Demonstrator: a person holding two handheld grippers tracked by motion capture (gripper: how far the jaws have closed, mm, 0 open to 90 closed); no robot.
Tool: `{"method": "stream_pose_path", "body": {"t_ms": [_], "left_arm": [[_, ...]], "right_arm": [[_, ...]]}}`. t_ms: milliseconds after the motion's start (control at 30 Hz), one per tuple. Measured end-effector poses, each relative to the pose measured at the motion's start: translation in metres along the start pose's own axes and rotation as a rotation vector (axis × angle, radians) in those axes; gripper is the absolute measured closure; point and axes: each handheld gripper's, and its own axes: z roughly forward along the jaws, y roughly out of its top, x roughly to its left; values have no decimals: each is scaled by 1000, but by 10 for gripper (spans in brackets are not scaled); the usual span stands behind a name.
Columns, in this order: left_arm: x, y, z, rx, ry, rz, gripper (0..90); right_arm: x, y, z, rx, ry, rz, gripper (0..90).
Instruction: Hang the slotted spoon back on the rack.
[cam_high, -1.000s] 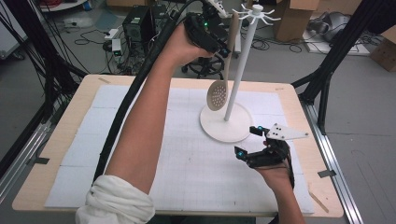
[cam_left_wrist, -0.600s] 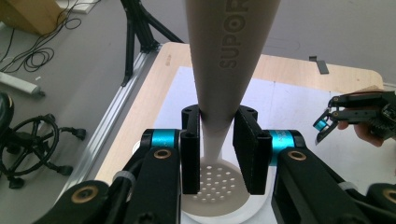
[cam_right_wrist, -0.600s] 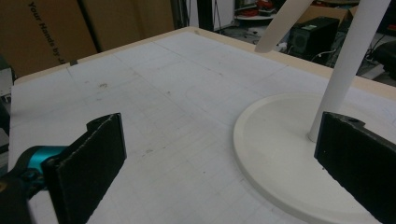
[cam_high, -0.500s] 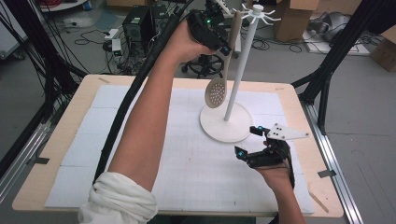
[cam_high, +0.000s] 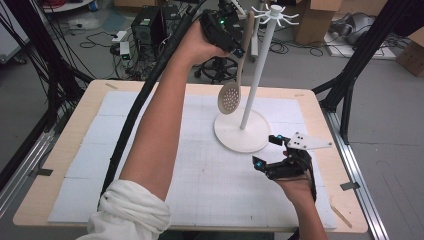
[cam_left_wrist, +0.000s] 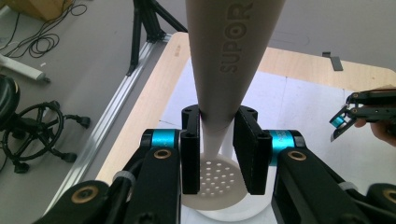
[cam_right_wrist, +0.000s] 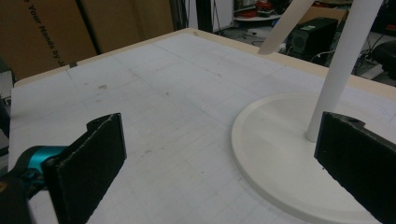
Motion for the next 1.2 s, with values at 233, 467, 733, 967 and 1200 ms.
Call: {"method": "stream_pose_path", "body": {"t_ms": [233, 467, 733, 967, 1200], "left_arm": [[-8, 8, 5, 0, -18, 26, 729], [-6, 4, 8, -16, 5, 5, 630], [-6, -17, -7, -59, 17, -22, 487], [-5, -43, -21, -71, 16, -52, 448], [-8, -70, -41, -127, 6, -47, 415]], "right_arm": [[0, 0, 0, 1, 1, 0, 5], [1, 0, -1, 2, 0, -1, 5], [2, -1, 1, 9, -2, -7, 6], [4, 0, 2, 9, 3, -9, 6], [5, 2, 1, 2, 5, -15, 6]]}}
